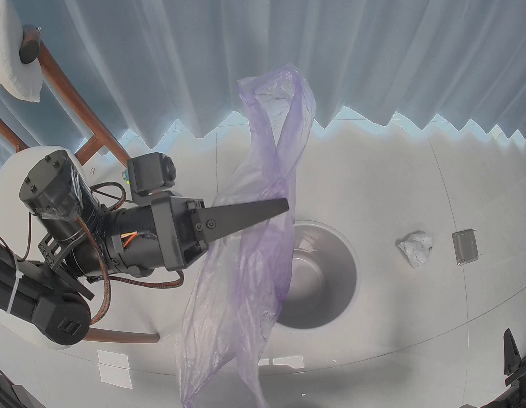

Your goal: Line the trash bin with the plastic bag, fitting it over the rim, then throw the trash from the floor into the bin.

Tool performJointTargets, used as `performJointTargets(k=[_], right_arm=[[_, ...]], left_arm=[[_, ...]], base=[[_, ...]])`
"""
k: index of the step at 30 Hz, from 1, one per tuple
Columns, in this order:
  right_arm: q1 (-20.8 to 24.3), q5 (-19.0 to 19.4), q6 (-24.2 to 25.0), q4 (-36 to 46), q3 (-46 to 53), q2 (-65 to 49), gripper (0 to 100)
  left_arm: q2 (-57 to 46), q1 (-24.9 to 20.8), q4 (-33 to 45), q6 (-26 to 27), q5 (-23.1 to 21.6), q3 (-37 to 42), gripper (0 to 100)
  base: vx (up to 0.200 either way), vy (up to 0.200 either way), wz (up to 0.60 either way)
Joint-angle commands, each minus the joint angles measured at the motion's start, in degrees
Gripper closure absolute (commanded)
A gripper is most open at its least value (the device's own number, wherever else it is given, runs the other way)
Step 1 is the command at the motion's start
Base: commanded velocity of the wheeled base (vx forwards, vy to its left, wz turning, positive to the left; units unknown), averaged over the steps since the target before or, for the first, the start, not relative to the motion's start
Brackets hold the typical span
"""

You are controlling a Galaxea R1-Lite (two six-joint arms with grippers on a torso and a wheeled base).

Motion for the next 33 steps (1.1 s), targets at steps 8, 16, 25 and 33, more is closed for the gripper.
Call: performJointTargets(k=[8, 16, 25, 33], right_arm=[[0.01, 0.0, 0.0, 0.03, 1.01, -0.88, 0], [0.01, 0.0, 0.0, 0.03, 1.01, -0.88, 0], [0.01, 0.0, 0.0, 0.03, 1.01, -0.88, 0], [0.01, 0.0, 0.0, 0.03, 1.01, -0.88, 0]], left_arm=[[-1.6, -0.21, 0.58, -0.68, -0.15, 1.94, 100], [-2.3, -0.04, -0.39, 1.43, 0.11, 6.16, 100], [-1.87, 1.63, -0.39, 2.4, 0.55, 6.42, 100], [-1.43, 1.89, -0.39, 3.98, 2.48, 8.71, 100]], base=[[-0.1, -0.1, 0.0], [-0.125, -0.125, 0.0], [0.0, 0.0, 0.0], [0.0, 0.0, 0.0]])
